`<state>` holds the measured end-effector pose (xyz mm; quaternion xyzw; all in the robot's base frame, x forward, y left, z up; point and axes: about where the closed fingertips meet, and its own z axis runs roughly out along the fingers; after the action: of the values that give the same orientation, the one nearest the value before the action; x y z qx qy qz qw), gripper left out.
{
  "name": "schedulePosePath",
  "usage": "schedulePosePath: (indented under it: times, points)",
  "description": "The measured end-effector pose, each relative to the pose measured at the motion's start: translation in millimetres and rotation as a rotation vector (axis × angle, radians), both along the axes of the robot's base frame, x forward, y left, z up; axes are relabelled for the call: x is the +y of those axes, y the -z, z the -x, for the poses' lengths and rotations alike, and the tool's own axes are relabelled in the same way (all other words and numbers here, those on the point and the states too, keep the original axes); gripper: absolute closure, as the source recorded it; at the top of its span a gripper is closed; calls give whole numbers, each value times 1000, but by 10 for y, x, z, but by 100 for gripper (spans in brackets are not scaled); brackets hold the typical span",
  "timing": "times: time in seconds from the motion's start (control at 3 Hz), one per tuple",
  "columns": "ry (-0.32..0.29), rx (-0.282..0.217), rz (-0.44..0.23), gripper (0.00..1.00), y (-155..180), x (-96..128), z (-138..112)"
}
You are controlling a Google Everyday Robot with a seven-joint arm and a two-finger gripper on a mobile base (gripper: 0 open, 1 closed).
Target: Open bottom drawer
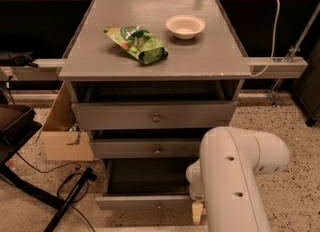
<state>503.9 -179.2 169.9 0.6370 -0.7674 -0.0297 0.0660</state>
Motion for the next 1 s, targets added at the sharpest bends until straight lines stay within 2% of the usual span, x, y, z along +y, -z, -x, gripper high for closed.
schedulePosePath:
  times: [0.33, 1.0]
  points:
    - [-18, -12, -25, 0, -4, 37, -7]
    - [-161, -98, -112, 0, 75, 203, 71]
